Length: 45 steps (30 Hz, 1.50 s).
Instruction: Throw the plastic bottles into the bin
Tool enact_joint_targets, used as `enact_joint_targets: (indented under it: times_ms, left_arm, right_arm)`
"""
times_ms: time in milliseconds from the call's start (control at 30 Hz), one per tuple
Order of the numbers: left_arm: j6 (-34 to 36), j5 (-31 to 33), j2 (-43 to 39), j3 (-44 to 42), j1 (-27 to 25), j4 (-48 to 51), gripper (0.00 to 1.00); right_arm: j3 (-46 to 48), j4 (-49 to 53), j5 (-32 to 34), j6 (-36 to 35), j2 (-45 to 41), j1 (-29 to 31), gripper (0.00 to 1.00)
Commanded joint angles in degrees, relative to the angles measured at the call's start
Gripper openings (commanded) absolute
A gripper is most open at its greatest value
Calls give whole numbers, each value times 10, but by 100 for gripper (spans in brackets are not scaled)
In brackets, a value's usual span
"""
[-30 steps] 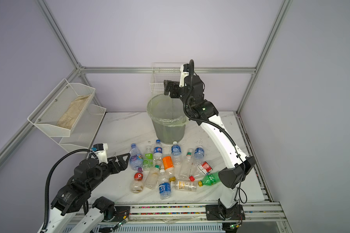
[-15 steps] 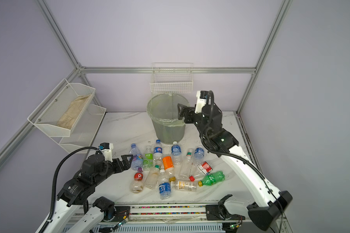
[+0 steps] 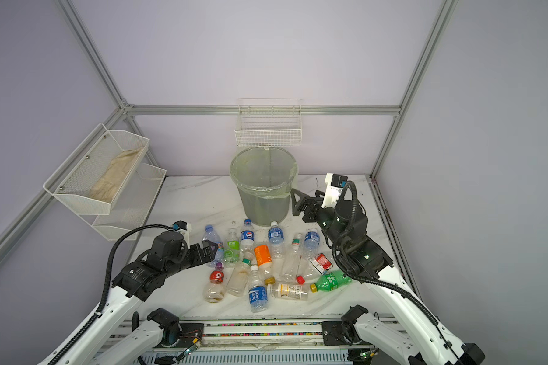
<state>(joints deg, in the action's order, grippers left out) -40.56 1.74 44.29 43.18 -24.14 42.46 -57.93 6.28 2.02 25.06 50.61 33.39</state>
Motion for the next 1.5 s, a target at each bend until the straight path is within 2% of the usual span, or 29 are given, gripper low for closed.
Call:
enact_joint_targets:
  times_ms: [0, 200, 433, 800, 1033, 1467]
  left_arm:
    - [-32, 31, 16, -17, -2, -24, 100]
    - [-38, 70, 55, -13, 3, -43, 100]
    - [-34, 20, 156, 7, 74, -69, 100]
    - [-9, 17, 305, 57, 124, -92, 100]
    - [-6, -1, 346, 69, 132, -111, 100]
    - [-1, 13, 371, 68, 132, -115, 100]
  right_arm:
    - [3, -32, -37, 25, -11, 0, 97]
    - [-1, 4, -45, 6, 16, 0, 97]
    - [-11, 29, -57, -15, 35, 0, 95]
    - [-2, 63, -55, -38, 18, 0, 92]
    - [6, 66, -54, -38, 5, 0, 91]
    - [9, 98, -32, -44, 21, 0, 87]
